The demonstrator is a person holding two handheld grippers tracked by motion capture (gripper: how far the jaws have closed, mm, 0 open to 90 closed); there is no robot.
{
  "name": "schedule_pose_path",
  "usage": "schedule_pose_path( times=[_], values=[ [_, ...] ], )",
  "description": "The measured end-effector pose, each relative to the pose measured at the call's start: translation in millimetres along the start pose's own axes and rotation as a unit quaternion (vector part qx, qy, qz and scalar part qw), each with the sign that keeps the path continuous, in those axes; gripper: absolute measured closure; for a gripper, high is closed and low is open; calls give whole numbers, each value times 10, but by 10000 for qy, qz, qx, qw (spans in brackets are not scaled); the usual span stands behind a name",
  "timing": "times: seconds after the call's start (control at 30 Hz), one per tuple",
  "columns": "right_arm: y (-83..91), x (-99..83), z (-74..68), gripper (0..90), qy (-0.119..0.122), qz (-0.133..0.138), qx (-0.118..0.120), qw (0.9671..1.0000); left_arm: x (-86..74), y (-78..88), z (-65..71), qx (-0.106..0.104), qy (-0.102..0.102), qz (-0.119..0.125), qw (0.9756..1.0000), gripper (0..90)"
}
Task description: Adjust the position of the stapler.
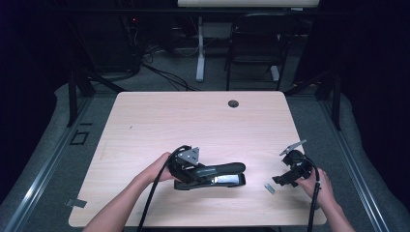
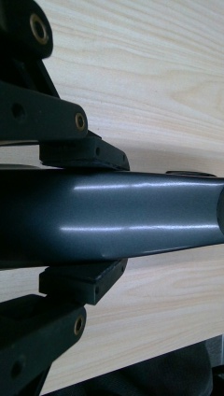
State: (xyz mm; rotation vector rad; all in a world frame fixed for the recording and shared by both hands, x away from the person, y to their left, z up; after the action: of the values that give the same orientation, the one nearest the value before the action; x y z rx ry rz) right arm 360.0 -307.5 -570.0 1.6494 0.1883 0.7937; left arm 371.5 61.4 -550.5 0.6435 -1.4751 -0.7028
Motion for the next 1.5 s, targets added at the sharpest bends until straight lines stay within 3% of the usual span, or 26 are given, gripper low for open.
schedule_pose_path(
  times=[0.07, 0.1, 0.27, 0.47, 0.57, 0.63, 0.7, 0.73, 0.83, 0.93, 1.07, 1.13, 1.17, 1.2, 1.3, 1.43, 1.5],
  values=[
    [6, -2, 5, 40, 13, -2, -19, 10000, 1, 1, 6, 27, 44, -13, 10000, 521],
    [-1, -4, -9, 40, -89, 121, 1, 9999, 3, -3, 14, 73, 98, -9, 9999, 520],
    [46, 21, -25, 51, -42, 158, 23, 9999, 17, -19, 51, 266, 174, -19, 9995, 519],
    [55, 1, -25, 58, -100, 201, 79, 9997, 35, -18, 32, 166, 173, -74, 9997, 512],
    [89, -23, -5, 65, -346, 288, 80, 9990, 78, -14, 34, 277, 469, 5, 9985, 384],
    [113, -15, -7, 67, -455, 369, 93, 9982, 89, -1, 49, 376, 558, 0, 9977, 327],
    [140, 17, -17, 70, -445, 448, 90, 9980, 92, 24, 68, 482, 673, -51, 9966, 255],
    [156, 44, -37, 77, -400, 533, 45, 9978, 88, 41, 81, 583, 745, 1, 9955, 170],
    [161, 68, -64, 81, -350, 534, 14, 9980, 63, 142, 125, 688, 1064, 233, 9917, 134],
    [172, 89, -94, 85, -308, 611, 12, 9977, 62, 206, 172, 908, 1115, 182, 9894, 54],
    [191, 80, -113, 83, -243, 658, 52, 9975, 115, 313, 218, 1256, 1324, 325, 9827, 8],
    [201, 82, -122, 75, -217, 672, 68, 9975, 129, 342, 248, 1389, 1517, 396, 9778, 5],
    [199, 85, -130, 69, -216, 699, 45, 9973, 129, 340, 258, 1547, 1660, 346, 9733, 3],
    [197, 91, -141, 62, -204, 697, 73, 9973, 120, 332, 262, 1810, 1883, 202, 9651, 6],
    [177, 114, -170, 44, -127, 649, 54, 9978, 105, 332, 274, 1937, 2159, 212, 9568, 5],
    [144, 117, -200, 33, -77, 553, 87, 9984, 125, 348, 296, 2085, 2267, 282, 9510, 2],
    [141, 115, -201, 33, -75, 516, 78, 9986, 135, 357, 313, 2090, 2306, 356, 9497, 2]
  ],
)
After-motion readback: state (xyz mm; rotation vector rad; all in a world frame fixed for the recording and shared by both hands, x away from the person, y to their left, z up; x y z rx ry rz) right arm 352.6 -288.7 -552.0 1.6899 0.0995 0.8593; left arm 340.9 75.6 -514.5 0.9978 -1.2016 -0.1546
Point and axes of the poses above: each handheld gripper's, and its own axes: y roughly backward along the jaws, x roughly out of its top, z roughly to its right, the point moved 3 cm from there along -y, roughly forward along the jaws, and after that the axes turned 2 degrees about -y, right-handed, at the moved point
